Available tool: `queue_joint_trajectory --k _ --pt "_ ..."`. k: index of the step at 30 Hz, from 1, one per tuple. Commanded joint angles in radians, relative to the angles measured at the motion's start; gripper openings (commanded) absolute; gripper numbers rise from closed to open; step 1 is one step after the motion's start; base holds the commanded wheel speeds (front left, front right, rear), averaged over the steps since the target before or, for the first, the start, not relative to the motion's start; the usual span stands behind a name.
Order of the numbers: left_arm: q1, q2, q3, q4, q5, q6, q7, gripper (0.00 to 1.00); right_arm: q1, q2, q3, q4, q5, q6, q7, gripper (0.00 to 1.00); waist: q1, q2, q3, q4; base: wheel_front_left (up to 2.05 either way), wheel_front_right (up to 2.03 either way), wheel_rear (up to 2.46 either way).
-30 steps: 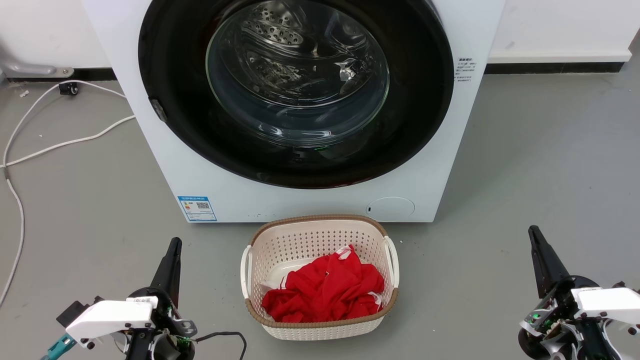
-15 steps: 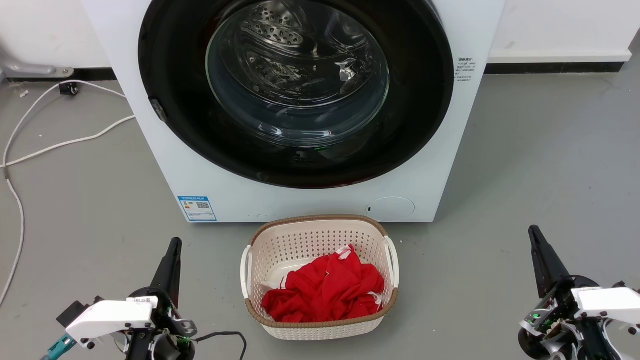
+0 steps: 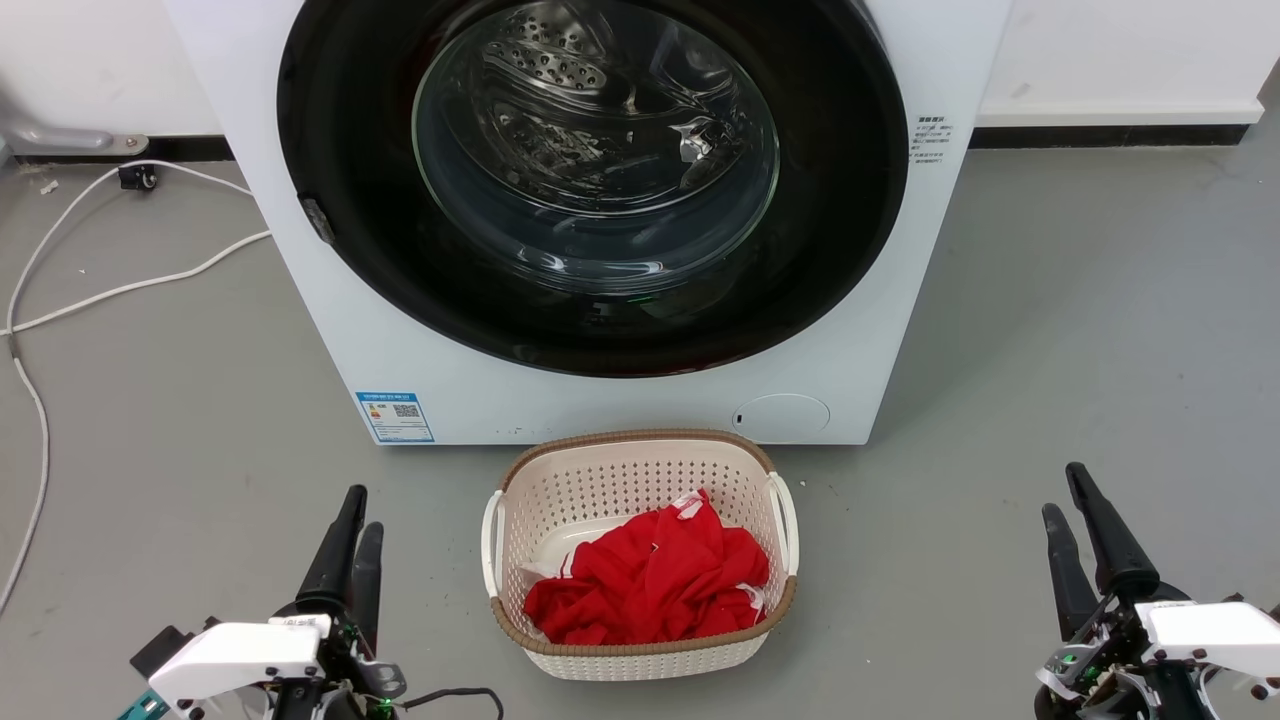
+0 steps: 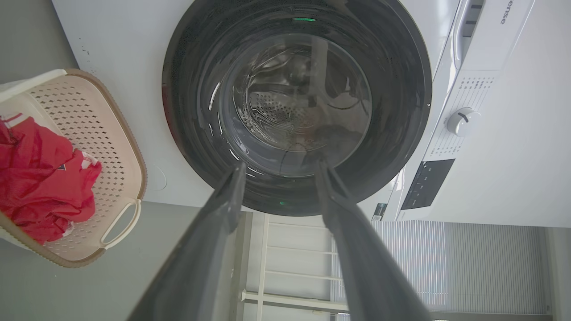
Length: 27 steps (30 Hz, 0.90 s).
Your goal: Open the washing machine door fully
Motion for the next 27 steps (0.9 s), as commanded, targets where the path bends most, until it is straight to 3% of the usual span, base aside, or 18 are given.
queue_joint_trajectory --k 1,13,27 --pt "-0.022 0.004 -0.014 -0.024 0.004 -0.001 -0.01 1.0 -0.016 -0.002 0.005 -0.029 0.0 0.0 -0.01 1.0 0.0 0.0 0.0 0.0 0.0 0.0 0.0" --pt "-0.028 0.003 -0.031 -0.08 0.096 -0.001 -0.068 1.0 0.008 0.0 0.003 -0.085 -0.116 0.0 -0.067 1.0 0.0 0.0 0.002 0.001 0.0 0.0 0.0" --pt "-0.032 0.003 -0.042 -0.162 0.413 0.015 -0.125 1.0 0.033 0.0 0.026 -0.183 -0.552 0.0 -0.124 1.0 0.0 0.0 -0.001 0.002 0.0 0.0 0.0"
